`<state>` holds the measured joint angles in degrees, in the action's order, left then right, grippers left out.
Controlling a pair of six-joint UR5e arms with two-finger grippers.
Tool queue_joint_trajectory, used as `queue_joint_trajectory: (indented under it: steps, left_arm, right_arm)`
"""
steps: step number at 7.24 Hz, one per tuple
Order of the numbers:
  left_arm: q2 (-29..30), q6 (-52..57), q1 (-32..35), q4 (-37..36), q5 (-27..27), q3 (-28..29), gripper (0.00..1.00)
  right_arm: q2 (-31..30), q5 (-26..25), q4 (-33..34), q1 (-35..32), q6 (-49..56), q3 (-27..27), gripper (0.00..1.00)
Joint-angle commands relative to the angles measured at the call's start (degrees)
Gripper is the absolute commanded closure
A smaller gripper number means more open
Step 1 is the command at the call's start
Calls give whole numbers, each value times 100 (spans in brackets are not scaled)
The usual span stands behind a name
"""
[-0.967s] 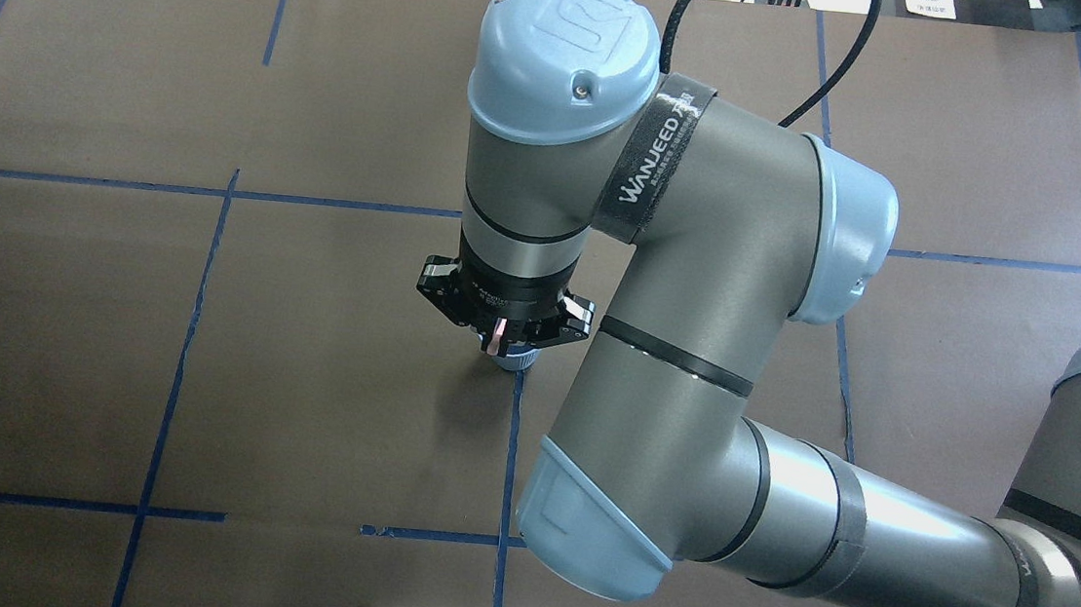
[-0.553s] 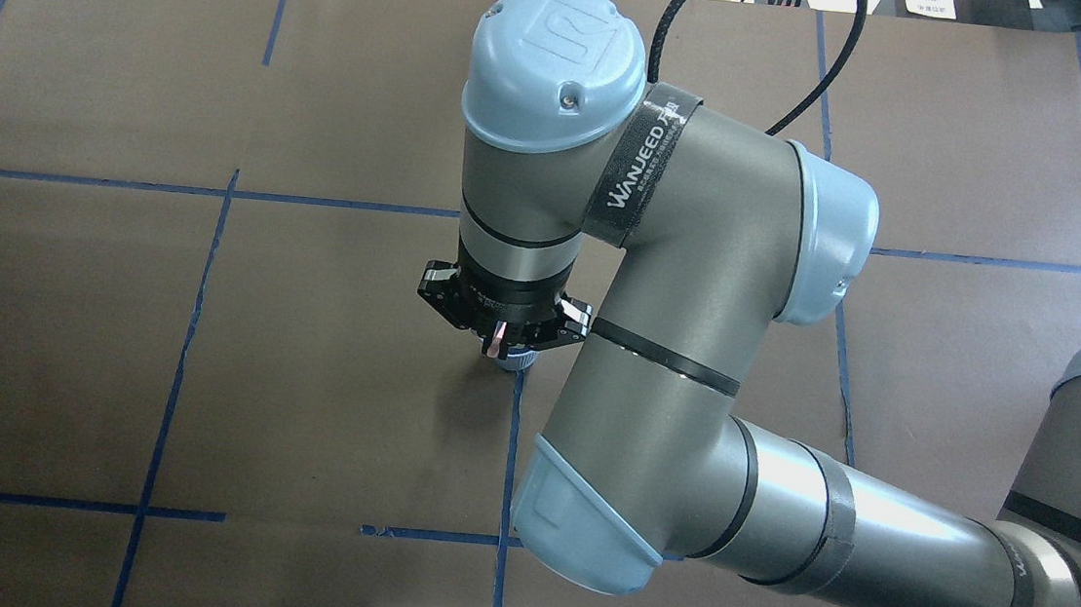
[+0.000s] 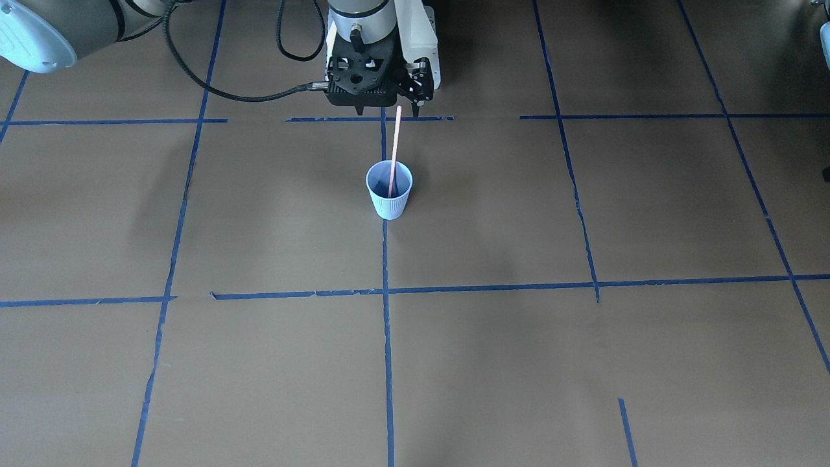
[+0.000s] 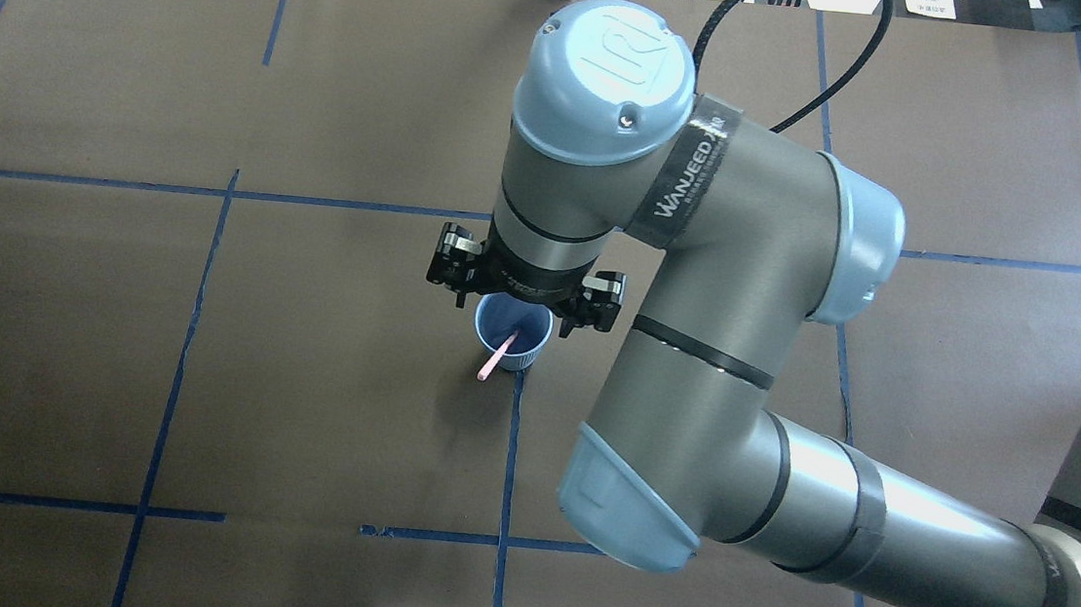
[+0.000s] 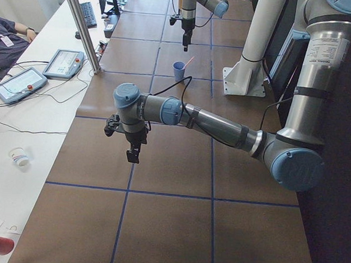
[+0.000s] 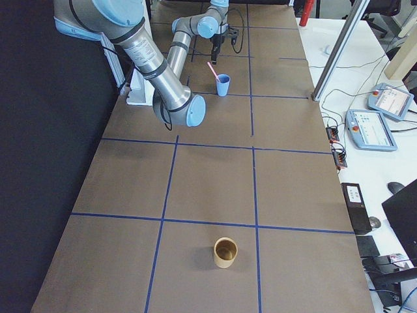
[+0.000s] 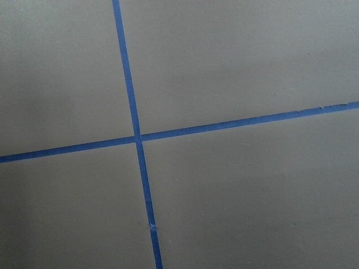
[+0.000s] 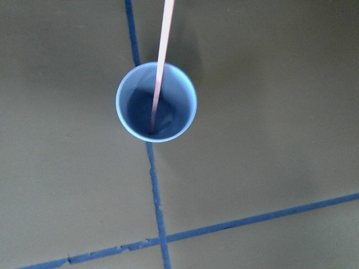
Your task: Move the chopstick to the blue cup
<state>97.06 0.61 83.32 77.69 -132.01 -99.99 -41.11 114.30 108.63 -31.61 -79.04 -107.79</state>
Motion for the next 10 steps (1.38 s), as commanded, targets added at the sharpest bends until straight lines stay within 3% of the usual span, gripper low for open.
queue_joint_trajectory:
  steps: [1, 3, 5, 6, 8, 9, 10]
  left_arm:
    - [-20, 9, 70, 0, -131, 84, 0]
    - [-117, 657, 350, 0, -387, 347, 0]
    - [-230, 931, 622, 18, -396, 471, 0]
    - [-327, 940, 685, 114, -439, 515, 0]
    - [-695, 932, 712, 490, -659, 542, 0]
    - [-871, 897, 712, 719, -659, 577, 0]
    - [-1003, 879, 703, 730, -659, 586, 0]
  right_arm:
    - [-1148, -285, -226, -483, 326, -1151, 0]
    - [-2081, -304, -515, -984, 859, -1656, 0]
    - [-3520, -15, -1236, -1835, 2622, -1737, 0]
    - [-3910, 291, -1273, -2484, 3414, -1615, 0]
    - [-4588, 1282, -1274, -3792, 5442, -1073, 0]
    - [-4608, 2140, -1274, -4548, 6192, -434, 0]
    - [-4678, 2505, -1274, -4912, 6747, 164, 0]
